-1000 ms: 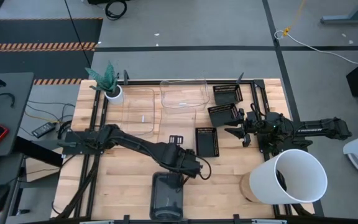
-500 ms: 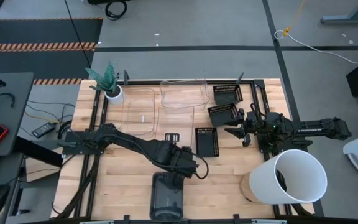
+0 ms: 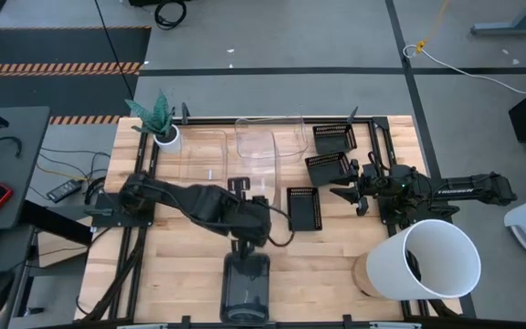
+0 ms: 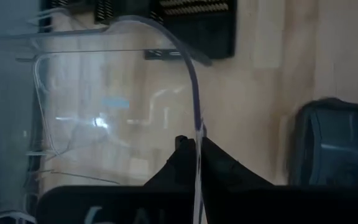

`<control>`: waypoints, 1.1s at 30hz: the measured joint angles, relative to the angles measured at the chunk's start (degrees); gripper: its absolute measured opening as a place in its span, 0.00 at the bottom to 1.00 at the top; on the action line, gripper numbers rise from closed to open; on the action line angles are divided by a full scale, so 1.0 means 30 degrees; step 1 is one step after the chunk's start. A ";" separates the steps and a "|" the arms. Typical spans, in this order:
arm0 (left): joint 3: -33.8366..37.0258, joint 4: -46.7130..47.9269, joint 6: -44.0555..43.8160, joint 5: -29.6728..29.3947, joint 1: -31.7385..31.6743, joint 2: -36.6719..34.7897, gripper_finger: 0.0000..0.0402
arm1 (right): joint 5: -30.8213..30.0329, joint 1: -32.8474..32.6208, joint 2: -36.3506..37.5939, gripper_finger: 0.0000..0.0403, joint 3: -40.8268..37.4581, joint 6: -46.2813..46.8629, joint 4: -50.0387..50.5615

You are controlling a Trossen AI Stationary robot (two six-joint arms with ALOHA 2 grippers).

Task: Stack baskets by color
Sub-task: Stack the bottom transparent bin on top of the left transparent bin

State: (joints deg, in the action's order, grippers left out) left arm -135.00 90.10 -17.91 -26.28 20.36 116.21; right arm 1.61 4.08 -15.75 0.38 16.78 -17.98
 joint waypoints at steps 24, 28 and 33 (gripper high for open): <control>1.1508 -0.0044 -0.0693 0.0213 -0.3167 -0.6953 0.02 | -0.0007 0.0007 0.0007 0.41 0.0002 0.0000 0.0000; 1.3310 -0.0050 -0.0699 0.0395 -0.3205 -0.7765 0.02 | -0.0006 0.0006 0.0006 0.41 0.0002 0.0000 0.0001; 1.4715 -0.0070 -0.0178 0.0625 -0.3219 -0.8337 0.02 | -0.0003 0.0007 0.0000 0.41 -0.0002 0.0000 0.0000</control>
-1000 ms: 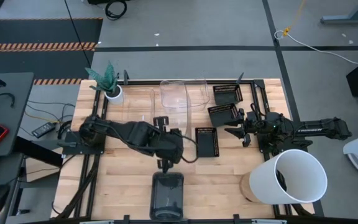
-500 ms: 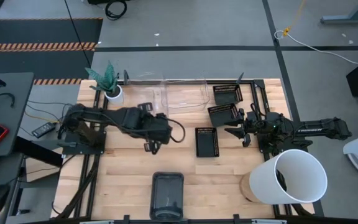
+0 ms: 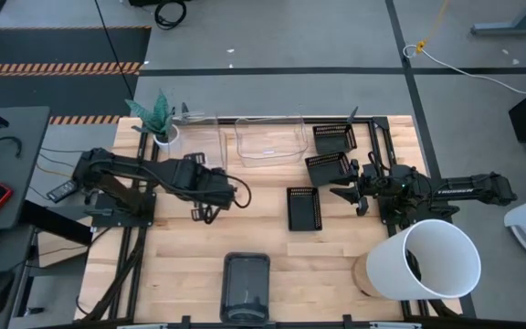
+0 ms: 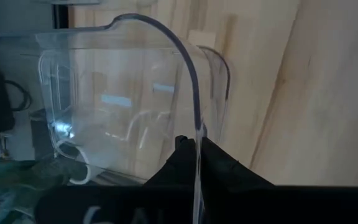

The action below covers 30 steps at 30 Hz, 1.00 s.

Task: Stack baskets by color
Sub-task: Stack the bottom transparent bin on top of the left transparent bin

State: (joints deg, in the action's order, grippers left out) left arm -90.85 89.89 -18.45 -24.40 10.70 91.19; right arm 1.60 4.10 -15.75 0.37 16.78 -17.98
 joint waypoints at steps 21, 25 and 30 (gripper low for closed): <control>0.1027 -0.1211 0.2218 0.0919 -0.0729 -0.0101 0.03 | 0.0003 -0.0004 0.0000 0.41 0.0003 0.0000 0.0007; 0.2012 -0.1282 0.2251 0.1028 -0.0729 -0.0060 0.03 | -0.0004 -0.0005 0.0005 0.41 0.0003 0.0007 0.0007; 0.2664 -0.2172 0.2374 0.1598 -0.0758 -0.0064 0.03 | -0.0004 0.0000 0.0007 0.41 0.0003 0.0007 0.0007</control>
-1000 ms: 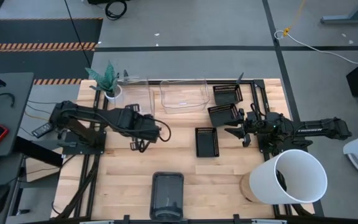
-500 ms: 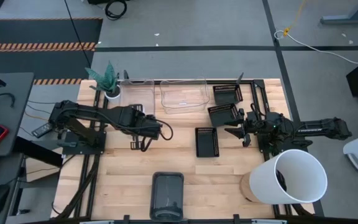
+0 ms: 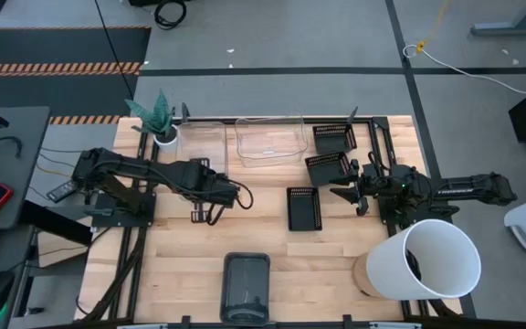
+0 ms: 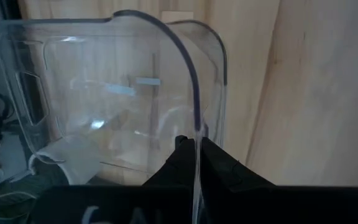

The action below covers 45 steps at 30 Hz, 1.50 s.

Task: Stack baskets by color
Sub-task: Stack the bottom transparent bin on top of the left transparent bin, then stack the transparent bin on top of the stacked transparent bin

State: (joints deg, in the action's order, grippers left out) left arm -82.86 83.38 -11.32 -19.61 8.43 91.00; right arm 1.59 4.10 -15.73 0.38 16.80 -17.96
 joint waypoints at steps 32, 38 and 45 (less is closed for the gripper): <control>-0.0433 -0.1002 -0.1009 0.0980 0.0022 -0.0007 0.32 | 0.0004 -0.0004 -0.0003 0.41 0.0000 -0.0004 0.0003; -0.1606 -0.1121 -0.0352 -0.0071 0.0029 -0.0007 0.39 | 0.0000 -0.0007 0.0000 0.41 0.0000 -0.0007 0.0007; -0.1650 -0.1693 0.0862 -0.3511 -0.0600 0.0112 0.33 | 0.0007 -0.0005 -0.0005 0.41 -0.0002 -0.0002 0.0000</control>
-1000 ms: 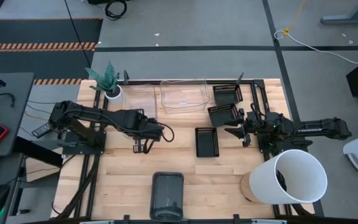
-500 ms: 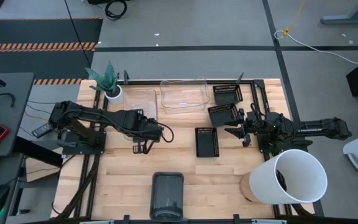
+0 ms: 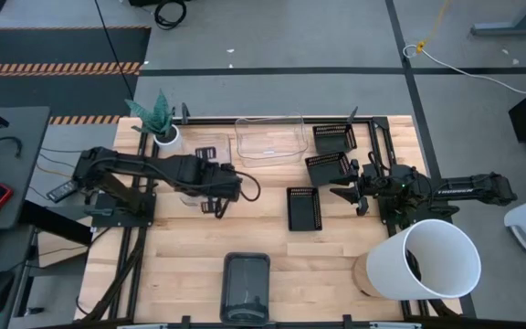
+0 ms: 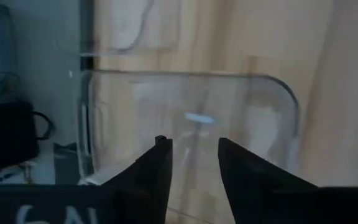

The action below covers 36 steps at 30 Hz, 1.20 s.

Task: Stack baskets by color
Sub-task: Stack the transparent bin on top of the stacked transparent bin

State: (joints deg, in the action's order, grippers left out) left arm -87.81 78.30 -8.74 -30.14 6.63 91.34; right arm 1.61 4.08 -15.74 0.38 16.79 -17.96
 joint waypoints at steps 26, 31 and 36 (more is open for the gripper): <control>0.0022 -1.0478 0.8416 0.3653 -0.5633 0.2827 0.30 | -0.0005 0.0000 -0.0002 0.41 0.0002 -0.0005 -0.0146; 0.0022 -1.0271 0.5207 0.4272 -0.6712 0.3071 0.26 | -0.0001 -0.0001 -0.0017 0.41 0.0002 0.0001 -0.0140; 0.0043 -0.9474 0.4289 0.4104 -0.6834 0.3385 0.29 | -0.0007 -0.0002 -0.0031 0.41 -0.0002 -0.0002 -0.0134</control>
State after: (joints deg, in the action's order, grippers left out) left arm -87.68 49.87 4.13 -17.83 -13.87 101.49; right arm 1.58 4.08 -15.84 0.37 16.78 -18.36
